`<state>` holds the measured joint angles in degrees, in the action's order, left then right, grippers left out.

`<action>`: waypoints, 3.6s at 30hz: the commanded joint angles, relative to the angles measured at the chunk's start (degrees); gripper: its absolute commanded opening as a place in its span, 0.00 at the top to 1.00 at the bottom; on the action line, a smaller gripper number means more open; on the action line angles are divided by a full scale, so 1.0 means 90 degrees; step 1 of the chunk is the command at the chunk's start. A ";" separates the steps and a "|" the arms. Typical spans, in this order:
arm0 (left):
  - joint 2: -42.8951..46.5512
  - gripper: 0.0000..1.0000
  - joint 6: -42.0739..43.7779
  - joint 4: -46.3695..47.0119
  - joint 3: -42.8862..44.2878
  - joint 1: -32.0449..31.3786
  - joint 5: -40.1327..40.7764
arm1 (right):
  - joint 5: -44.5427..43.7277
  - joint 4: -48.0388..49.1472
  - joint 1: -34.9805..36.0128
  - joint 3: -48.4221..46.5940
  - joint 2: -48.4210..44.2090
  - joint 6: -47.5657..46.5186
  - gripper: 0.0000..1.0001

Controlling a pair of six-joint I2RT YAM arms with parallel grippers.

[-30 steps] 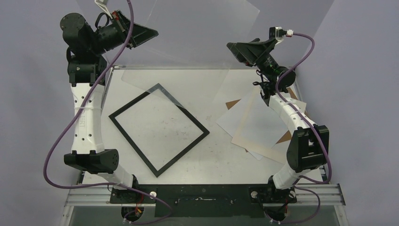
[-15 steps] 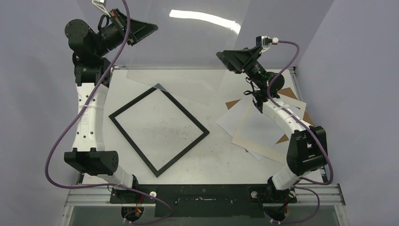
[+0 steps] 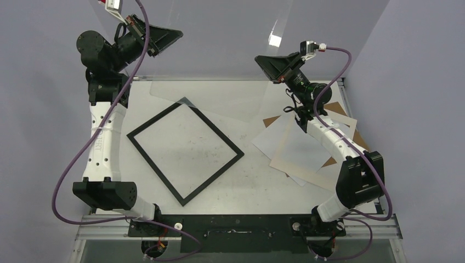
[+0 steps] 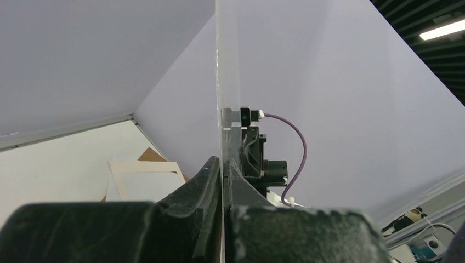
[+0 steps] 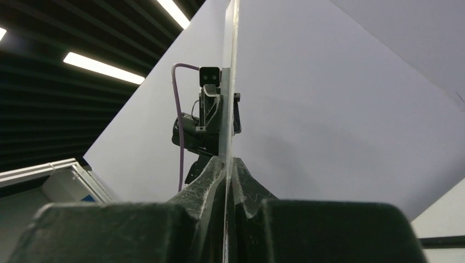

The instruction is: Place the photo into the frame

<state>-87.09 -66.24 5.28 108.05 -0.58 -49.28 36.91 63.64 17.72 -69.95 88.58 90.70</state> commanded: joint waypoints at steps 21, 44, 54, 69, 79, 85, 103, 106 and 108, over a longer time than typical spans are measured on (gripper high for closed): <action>0.1268 0.03 0.3456 -0.6921 -0.3982 0.1658 0.5590 | -0.0979 -0.8875 -0.0912 -0.1166 -0.1165 -0.4842 1.00; -0.1221 0.56 0.3587 -0.4605 -0.5611 0.1959 0.4996 | -0.1274 -1.0067 -0.0914 -0.2294 -0.1214 -0.5073 1.00; -0.1847 0.92 0.4621 -0.4353 -0.4901 0.1816 0.3801 | -0.1184 -0.9941 -0.0906 -0.2263 -0.1046 -0.4900 1.00; -0.3070 1.00 0.6412 -0.5224 -0.3053 0.0930 0.4217 | -0.0603 -1.0119 -0.0819 -0.2345 -0.0543 -0.4913 1.00; -0.3698 1.00 0.7850 -0.5425 -0.2760 0.0484 0.4379 | -0.0120 -1.0503 -0.0320 -0.2591 -0.0161 -0.5563 1.00; -0.3919 1.00 0.7975 -0.5158 -0.2502 0.0464 0.4050 | -0.0179 -1.0445 -0.0032 -0.2603 -0.0030 -0.5480 1.00; -0.3515 0.42 0.6305 -0.4428 -0.2356 0.0803 0.3158 | -0.0522 -0.7804 0.0837 -0.1400 0.0709 -0.3914 1.00; -0.3345 0.43 0.5641 -0.4073 -0.2566 0.1165 0.2730 | -0.0223 -0.7238 0.0873 -0.1437 0.1067 -0.3622 1.00; -0.3319 0.45 0.5353 -0.3948 -0.2578 0.1340 0.2651 | -0.0220 -0.7190 0.0946 -0.1527 0.1262 -0.3692 1.00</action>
<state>-119.46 -11.05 -35.79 86.13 7.07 -23.22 33.39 -10.81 25.63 -82.08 98.48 55.18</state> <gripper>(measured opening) 0.563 0.031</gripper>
